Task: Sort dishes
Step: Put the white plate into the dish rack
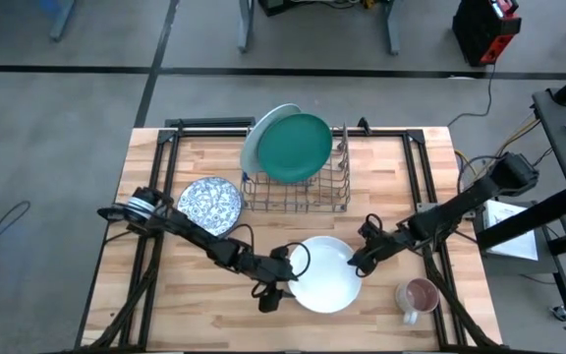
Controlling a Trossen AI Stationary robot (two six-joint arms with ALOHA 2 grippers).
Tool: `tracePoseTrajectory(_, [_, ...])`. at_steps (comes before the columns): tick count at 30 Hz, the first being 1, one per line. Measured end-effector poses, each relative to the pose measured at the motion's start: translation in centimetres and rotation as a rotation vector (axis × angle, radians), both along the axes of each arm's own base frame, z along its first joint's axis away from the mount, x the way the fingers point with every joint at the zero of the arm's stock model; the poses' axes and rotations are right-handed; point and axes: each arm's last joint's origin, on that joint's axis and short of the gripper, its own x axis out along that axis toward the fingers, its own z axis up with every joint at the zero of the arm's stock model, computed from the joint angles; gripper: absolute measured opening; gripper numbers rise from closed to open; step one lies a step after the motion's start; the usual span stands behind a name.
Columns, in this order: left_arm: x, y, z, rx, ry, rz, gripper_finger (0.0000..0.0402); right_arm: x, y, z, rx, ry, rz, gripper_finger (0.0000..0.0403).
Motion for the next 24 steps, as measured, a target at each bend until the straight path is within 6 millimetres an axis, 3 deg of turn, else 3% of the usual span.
tracePoseTrajectory(7, [0.2,0.1,-1.0,-0.013,-0.009,0.002,0.0229,1.4,0.7,-1.4,0.018,-0.027,0.028,0.0253])
tracePoseTrajectory(13, [0.2,0.1,-1.2,-0.013,-0.027,0.003,0.0229,3.1,1.2,-1.7,0.031,-0.158,0.085,0.0232])
tracePoseTrajectory(17, [0.3,0.1,-0.6,-0.008,-0.054,-0.020,0.0229,3.9,1.4,-1.5,-0.004,-0.181,0.098,0.0181])
tracePoseTrajectory(22, [0.1,0.1,0.8,0.025,-0.095,-0.055,0.0229,4.2,1.4,-1.2,0.005,-0.205,0.056,0.0065])
tracePoseTrajectory(24, [0.0,0.1,1.8,0.024,-0.116,-0.072,0.0229,4.2,1.4,-0.7,0.000,-0.234,0.049,0.0046])
